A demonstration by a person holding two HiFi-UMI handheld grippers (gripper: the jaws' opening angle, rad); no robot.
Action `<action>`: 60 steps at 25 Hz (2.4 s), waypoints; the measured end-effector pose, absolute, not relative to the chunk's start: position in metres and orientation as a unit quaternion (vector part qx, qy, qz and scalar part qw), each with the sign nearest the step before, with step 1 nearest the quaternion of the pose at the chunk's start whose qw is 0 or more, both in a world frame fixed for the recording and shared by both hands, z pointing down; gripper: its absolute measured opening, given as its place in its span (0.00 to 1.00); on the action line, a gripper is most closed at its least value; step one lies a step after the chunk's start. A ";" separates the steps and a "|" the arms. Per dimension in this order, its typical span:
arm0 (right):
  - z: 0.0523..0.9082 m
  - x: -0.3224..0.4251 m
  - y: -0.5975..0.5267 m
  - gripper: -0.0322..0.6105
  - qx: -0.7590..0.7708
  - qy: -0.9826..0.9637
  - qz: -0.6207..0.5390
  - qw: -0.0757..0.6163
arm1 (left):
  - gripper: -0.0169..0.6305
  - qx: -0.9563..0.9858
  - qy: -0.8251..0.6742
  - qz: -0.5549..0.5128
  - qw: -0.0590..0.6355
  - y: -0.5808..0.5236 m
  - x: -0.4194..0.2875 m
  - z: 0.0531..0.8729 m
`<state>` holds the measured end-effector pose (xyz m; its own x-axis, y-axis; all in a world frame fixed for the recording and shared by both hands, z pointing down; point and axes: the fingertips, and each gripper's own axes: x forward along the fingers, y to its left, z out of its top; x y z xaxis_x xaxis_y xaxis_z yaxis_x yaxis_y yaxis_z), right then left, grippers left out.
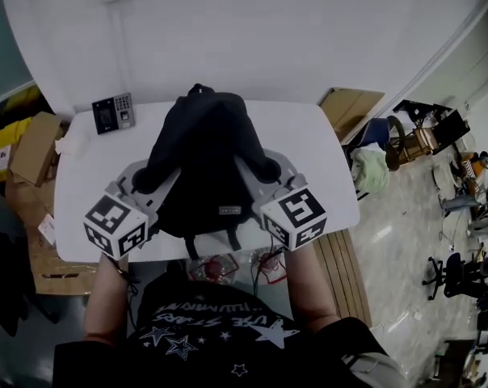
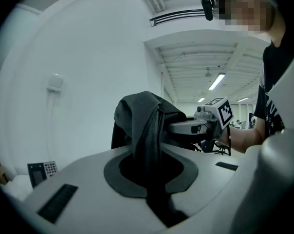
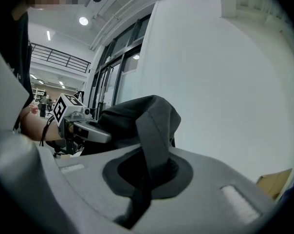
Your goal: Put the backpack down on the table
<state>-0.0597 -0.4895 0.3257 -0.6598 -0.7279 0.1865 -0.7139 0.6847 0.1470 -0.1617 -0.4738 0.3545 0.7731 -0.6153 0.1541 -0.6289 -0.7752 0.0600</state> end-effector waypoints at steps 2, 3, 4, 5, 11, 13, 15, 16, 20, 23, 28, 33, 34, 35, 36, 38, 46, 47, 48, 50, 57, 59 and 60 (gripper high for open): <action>0.326 -0.064 -0.501 0.06 0.403 -0.907 -0.034 0.119 | 0.09 0.942 -0.323 0.065 0.055 -0.487 -0.166 0.356; 0.327 -0.066 -0.507 0.06 0.405 -0.905 -0.033 0.122 | 0.09 0.943 -0.320 0.067 0.055 -0.493 -0.168 0.357; 0.328 -0.067 -0.512 0.06 0.408 -0.904 -0.030 0.124 | 0.09 0.945 -0.316 0.069 0.055 -0.499 -0.169 0.358; 0.330 -0.068 -0.517 0.06 0.411 -0.903 -0.026 0.126 | 0.09 0.946 -0.312 0.070 0.054 -0.505 -0.170 0.359; 0.331 -0.077 -0.543 0.06 0.428 -0.893 -0.018 0.134 | 0.09 0.949 -0.301 0.075 0.045 -0.536 -0.178 0.361; 0.333 -0.079 -0.548 0.06 0.430 -0.893 -0.019 0.135 | 0.09 0.951 -0.298 0.075 0.049 -0.541 -0.180 0.364; 0.337 -0.081 -0.547 0.06 0.424 -0.896 -0.017 0.131 | 0.09 0.953 -0.290 0.066 0.057 -0.541 -0.183 0.368; 0.338 -0.081 -0.546 0.06 0.417 -0.900 -0.014 0.127 | 0.09 0.955 -0.284 0.061 0.059 -0.540 -0.183 0.368; 0.343 -0.076 -0.541 0.06 0.398 -0.911 0.007 0.106 | 0.09 0.961 -0.264 0.045 0.067 -0.534 -0.181 0.373; 0.349 -0.074 -0.538 0.06 0.399 -0.912 0.004 0.099 | 0.09 0.960 -0.266 0.008 0.084 -0.532 -0.181 0.377; 0.353 -0.071 -0.530 0.07 0.404 -0.910 -0.015 0.094 | 0.09 0.957 -0.280 -0.023 0.068 -0.524 -0.182 0.378; 0.356 -0.072 -0.526 0.08 0.414 -0.904 -0.042 0.095 | 0.09 0.956 -0.285 -0.018 0.073 -0.519 -0.183 0.383; 0.358 -0.073 -0.525 0.09 0.413 -0.904 -0.043 0.102 | 0.09 0.954 -0.291 -0.017 0.070 -0.519 -0.183 0.383; 0.362 -0.074 -0.525 0.12 0.410 -0.904 -0.043 0.112 | 0.09 0.952 -0.298 -0.016 0.065 -0.519 -0.183 0.383; 0.366 -0.076 -0.523 0.15 0.407 -0.904 -0.042 0.122 | 0.09 0.950 -0.305 -0.014 0.059 -0.519 -0.183 0.383; 0.371 -0.077 -0.520 0.24 0.402 -0.905 -0.043 0.131 | 0.09 0.947 -0.317 -0.011 0.052 -0.517 -0.182 0.383; 0.369 -0.050 -0.502 0.54 0.419 -0.904 -0.015 0.079 | 0.26 0.920 -0.386 0.027 0.052 -0.505 -0.196 0.394; 0.372 -0.045 -0.498 0.54 0.418 -0.905 -0.006 0.075 | 0.26 0.914 -0.402 0.026 0.056 -0.502 -0.199 0.396; 0.373 -0.040 -0.494 0.54 0.418 -0.906 0.001 0.068 | 0.26 0.906 -0.418 0.022 0.062 -0.498 -0.202 0.398; 0.374 -0.030 -0.485 0.54 0.421 -0.905 0.002 0.059 | 0.27 0.890 -0.449 0.014 0.075 -0.490 -0.207 0.403; 0.375 0.000 -0.448 0.54 0.407 -0.911 0.003 0.062 | 0.32 0.850 -0.518 0.027 0.096 -0.444 -0.210 0.421; 0.378 0.005 -0.438 0.54 0.402 -0.914 0.006 0.063 | 0.32 0.852 -0.511 0.021 0.112 -0.427 -0.202 0.426; 0.380 0.007 -0.432 0.54 0.397 -0.915 0.008 0.064 | 0.31 0.854 -0.506 0.018 0.121 -0.418 -0.197 0.428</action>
